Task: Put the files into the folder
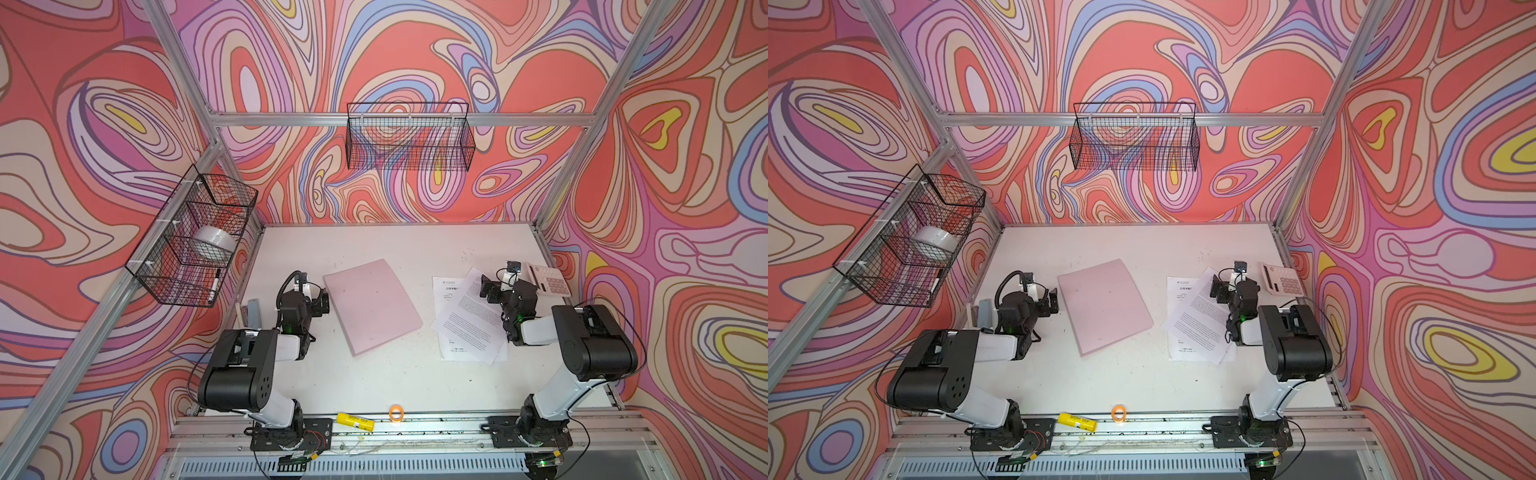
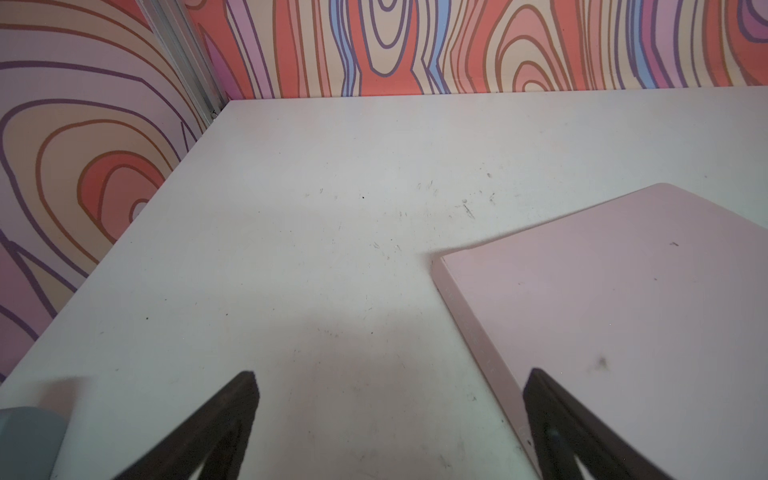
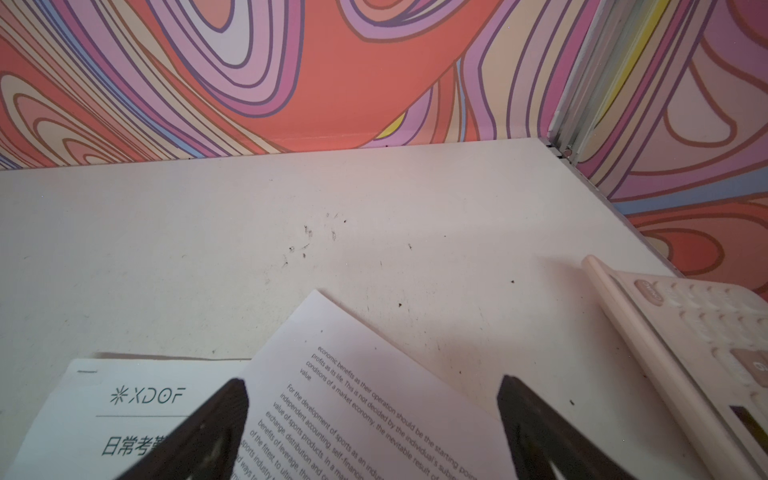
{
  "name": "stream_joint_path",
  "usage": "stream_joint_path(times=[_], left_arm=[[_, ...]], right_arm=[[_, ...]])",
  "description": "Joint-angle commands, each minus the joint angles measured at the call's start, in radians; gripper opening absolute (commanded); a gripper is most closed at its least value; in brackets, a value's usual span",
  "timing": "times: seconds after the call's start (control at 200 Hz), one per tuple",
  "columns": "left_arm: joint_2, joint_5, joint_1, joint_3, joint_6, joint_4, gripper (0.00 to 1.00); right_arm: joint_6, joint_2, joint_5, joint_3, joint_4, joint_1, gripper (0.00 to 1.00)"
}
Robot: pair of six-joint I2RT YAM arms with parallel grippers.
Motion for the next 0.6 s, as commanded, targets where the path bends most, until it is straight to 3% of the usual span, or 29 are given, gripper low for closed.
stream_joint_path(times=[0.0,0.18,0.296,0.391,0.496,0.596], left_arm=[[0.001,0.006,0.005,0.017,-0.011,-0.005,1.00],[-0.003,0.020,0.012,0.021,-0.013,-0.009,1.00],[-0.075,0.016,0.012,0.102,-0.014,-0.214,1.00],[-0.145,-0.014,0.012,0.199,-0.029,-0.411,1.00],[-0.200,-0.025,0.006,0.205,-0.062,-0.445,1.00],[-0.251,-0.139,0.002,0.231,-0.240,-0.535,1.00]], right_arm=[[0.001,-0.003,-0.007,0.000,-0.003,-0.003,0.99],[0.000,-0.004,-0.003,0.001,-0.006,-0.003,0.99],[0.001,-0.011,0.016,0.002,-0.003,-0.002,0.98],[0.018,-0.096,0.062,0.108,-0.262,-0.002,0.99],[0.049,-0.156,0.114,0.222,-0.463,-0.001,0.98],[0.144,-0.189,0.181,0.408,-0.776,-0.001,0.99]])
